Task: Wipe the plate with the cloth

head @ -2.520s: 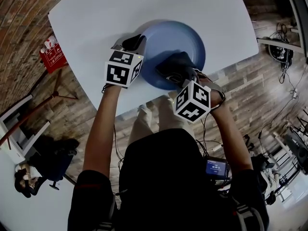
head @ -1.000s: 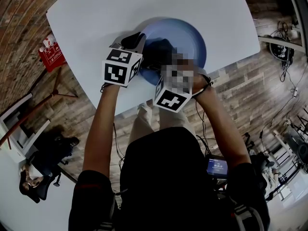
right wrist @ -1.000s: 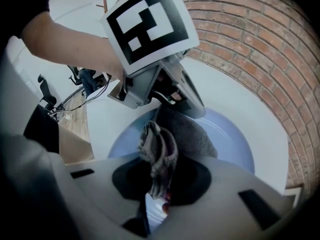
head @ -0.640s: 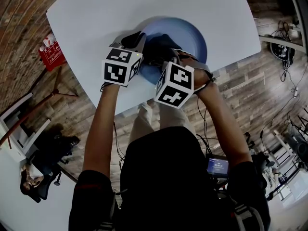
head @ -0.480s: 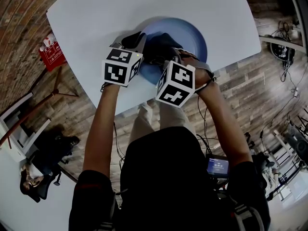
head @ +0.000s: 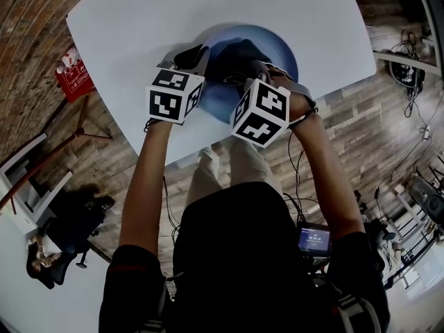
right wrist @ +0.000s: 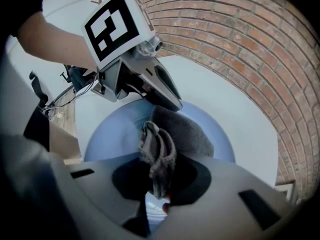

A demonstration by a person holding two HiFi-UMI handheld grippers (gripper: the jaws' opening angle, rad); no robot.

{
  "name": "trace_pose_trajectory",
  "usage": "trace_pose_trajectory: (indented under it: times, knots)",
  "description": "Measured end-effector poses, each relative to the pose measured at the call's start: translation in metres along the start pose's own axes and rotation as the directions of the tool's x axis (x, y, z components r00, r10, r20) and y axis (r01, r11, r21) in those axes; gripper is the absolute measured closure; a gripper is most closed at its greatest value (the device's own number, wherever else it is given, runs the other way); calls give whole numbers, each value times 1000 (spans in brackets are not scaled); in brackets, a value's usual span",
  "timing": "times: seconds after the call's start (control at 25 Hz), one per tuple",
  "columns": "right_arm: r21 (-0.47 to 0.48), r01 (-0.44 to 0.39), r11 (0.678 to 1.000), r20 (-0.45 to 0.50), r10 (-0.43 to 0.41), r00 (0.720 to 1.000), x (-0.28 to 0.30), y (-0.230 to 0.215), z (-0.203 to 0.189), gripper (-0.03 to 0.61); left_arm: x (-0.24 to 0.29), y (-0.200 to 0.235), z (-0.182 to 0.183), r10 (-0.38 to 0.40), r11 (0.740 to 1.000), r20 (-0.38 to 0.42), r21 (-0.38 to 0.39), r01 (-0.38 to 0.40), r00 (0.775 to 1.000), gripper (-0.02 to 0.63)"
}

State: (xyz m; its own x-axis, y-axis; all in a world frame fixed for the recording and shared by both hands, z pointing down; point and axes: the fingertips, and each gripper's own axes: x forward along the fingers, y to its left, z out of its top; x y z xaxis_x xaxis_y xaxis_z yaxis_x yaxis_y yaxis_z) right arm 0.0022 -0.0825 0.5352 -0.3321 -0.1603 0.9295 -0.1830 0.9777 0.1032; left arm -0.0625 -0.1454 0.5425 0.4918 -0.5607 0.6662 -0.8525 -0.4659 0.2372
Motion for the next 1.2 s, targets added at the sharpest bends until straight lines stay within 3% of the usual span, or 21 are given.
trace_pose_trajectory:
  times: [0.72, 1.2]
  knots:
    - [62, 45, 997, -47, -42, 998, -11, -20, -34, 528, 0, 0, -1, -5, 1000, 0, -3, 5, 1000, 571]
    - [73, 13, 997, -108, -5, 994, -18, -6, -57, 528, 1, 0, 0, 2, 1000, 9, 0, -2, 1000, 571]
